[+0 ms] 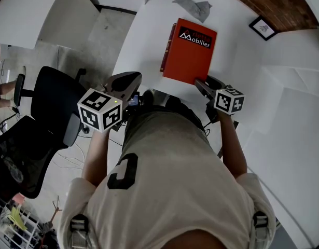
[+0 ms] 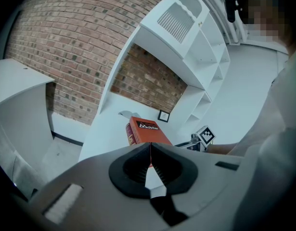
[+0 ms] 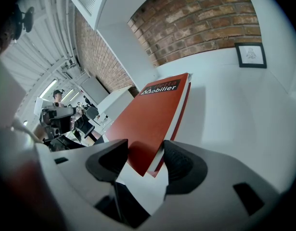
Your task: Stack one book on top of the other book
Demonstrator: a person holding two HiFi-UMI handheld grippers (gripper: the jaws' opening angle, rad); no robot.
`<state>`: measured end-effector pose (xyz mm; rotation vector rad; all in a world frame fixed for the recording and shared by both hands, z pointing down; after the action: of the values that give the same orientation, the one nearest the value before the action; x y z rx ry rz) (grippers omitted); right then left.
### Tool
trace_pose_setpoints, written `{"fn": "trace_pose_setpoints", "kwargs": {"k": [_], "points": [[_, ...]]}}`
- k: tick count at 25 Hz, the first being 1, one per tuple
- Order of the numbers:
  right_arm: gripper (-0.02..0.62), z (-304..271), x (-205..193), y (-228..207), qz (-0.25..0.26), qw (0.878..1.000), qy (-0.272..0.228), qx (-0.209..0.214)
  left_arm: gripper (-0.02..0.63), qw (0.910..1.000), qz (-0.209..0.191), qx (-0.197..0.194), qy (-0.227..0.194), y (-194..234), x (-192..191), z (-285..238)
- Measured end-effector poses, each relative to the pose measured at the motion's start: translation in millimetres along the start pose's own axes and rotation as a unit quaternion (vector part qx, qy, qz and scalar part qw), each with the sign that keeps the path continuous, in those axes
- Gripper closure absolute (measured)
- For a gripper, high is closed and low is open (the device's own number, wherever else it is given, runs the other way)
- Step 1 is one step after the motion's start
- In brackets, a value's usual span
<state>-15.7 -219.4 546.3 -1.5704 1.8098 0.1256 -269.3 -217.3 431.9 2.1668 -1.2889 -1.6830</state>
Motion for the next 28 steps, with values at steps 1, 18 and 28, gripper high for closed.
{"fn": "trace_pose_setpoints", "kwargs": {"k": [1,18,28], "points": [[0.371,-0.1,0.1,0.0,0.0,1.0,0.0,0.0,0.601,1.0,0.0,0.0,0.0,0.0,0.0,0.0],[0.371,-1.1,2.2,3.1,0.0,1.0,0.0,0.004,0.601,1.0,0.003,0.001,0.001,-0.1,0.2,-0.7],[0.373,-1.1,-0.7,3.0,-0.011,1.0,-0.004,0.001,0.601,1.0,0.002,0.0,0.001,1.3,1.2,-3.7]]}}
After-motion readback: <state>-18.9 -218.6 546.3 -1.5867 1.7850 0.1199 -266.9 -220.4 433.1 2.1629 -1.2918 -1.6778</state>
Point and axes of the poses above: the fingertips, and each gripper's own axes: z backward along the fingers, y to its left, x out of its top, the point moved 2 cm from there along z, backward along the fingers, and after that the axes turned 10 degrees about -x, right-handed, at the moved point
